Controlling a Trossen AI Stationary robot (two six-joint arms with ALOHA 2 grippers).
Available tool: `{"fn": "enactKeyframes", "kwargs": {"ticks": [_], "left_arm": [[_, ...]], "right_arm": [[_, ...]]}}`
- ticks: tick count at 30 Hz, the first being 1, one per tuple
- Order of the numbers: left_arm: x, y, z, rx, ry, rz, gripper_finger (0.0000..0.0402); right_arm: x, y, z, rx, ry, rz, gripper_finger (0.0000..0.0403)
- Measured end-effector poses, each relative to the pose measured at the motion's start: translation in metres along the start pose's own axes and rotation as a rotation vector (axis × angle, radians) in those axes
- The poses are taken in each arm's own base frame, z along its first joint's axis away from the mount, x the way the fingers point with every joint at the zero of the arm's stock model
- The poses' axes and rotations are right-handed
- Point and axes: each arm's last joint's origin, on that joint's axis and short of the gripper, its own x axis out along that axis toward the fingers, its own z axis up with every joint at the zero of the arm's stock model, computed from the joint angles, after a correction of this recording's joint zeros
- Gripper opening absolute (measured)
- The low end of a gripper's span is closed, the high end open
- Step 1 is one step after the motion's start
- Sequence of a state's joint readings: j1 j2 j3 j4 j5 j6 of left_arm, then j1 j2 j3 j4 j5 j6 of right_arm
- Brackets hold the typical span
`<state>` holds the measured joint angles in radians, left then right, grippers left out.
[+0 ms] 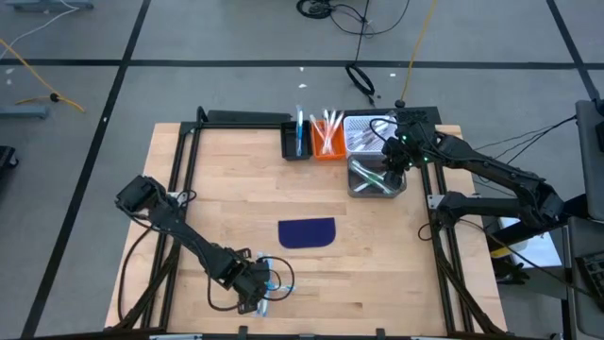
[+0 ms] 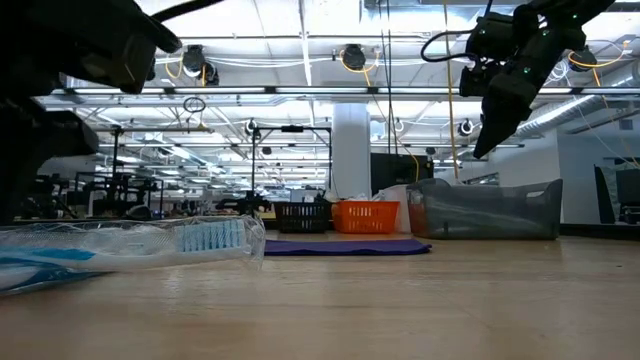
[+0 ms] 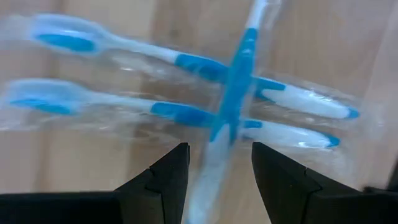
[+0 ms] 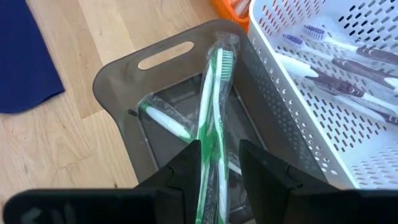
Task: Pick & Place Toothbrushes
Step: Put the blue toothbrush into the black bin
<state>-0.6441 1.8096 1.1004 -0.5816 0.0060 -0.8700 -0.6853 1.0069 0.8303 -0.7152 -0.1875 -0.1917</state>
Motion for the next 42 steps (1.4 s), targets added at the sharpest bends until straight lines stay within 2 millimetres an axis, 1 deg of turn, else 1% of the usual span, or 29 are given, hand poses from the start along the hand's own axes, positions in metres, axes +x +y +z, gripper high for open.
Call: {"fn": "enactKeyframes", "kwargs": {"ticks": [5,8,11,15,17,24,27,30,34,37,40,42], "left_arm": [[0.01,0.0,-0.001,0.003,0.03,-0.003,0.0176],[0.011,0.0,-0.002,0.003,0.045,0.007,0.0157],[0.011,0.001,-0.001,0.016,0.046,0.007,0.0113],[0.01,0.001,-0.001,0.042,0.077,-0.021,0.003],[0.01,0.002,0.0,0.038,0.093,-0.041,0.0015],[0.009,0.002,0.002,0.056,0.1,-0.055,0.0008],[0.001,0.003,0.003,0.06,0.085,-0.071,0.0013],[-0.01,0.005,0.005,0.063,0.051,-0.066,0.0008],[-0.03,0.009,0.011,0.085,-0.068,-0.028,0.0013],[-0.04,0.014,0.017,0.106,-0.15,0.009,0.0015],[-0.047,0.023,0.027,0.121,-0.233,0.067,0.0007],[-0.049,0.03,0.035,0.127,-0.284,0.114,0.0009]], "right_arm": [[0.0,0.0,0.0,0.0,0.0,0.0,0.01],[0.0,0.0,0.0,0.0,0.0,0.0,0.01],[0.0,0.0,0.0,0.0,0.0,0.0,0.01],[0.0,0.0,0.0,0.0,0.0,0.0,0.01],[0.0,0.0,0.0,0.0,0.0,0.0,0.01],[0.0,0.0,0.0,0.0,0.0,0.0,0.01],[0.0,0.0,0.0,0.0,0.0,0.0,0.01],[0.0,0.0,0.0,0.0,0.0,0.0,0.01],[0.0,0.0,0.0,0.0,-0.001,0.0,0.01],[0.0,0.0,0.0,0.001,0.0,0.0,0.01],[0.0,0.0,0.0,0.022,-0.002,0.0,0.01],[0.0,0.0,0.001,0.025,-0.008,-0.001,0.01]]}}
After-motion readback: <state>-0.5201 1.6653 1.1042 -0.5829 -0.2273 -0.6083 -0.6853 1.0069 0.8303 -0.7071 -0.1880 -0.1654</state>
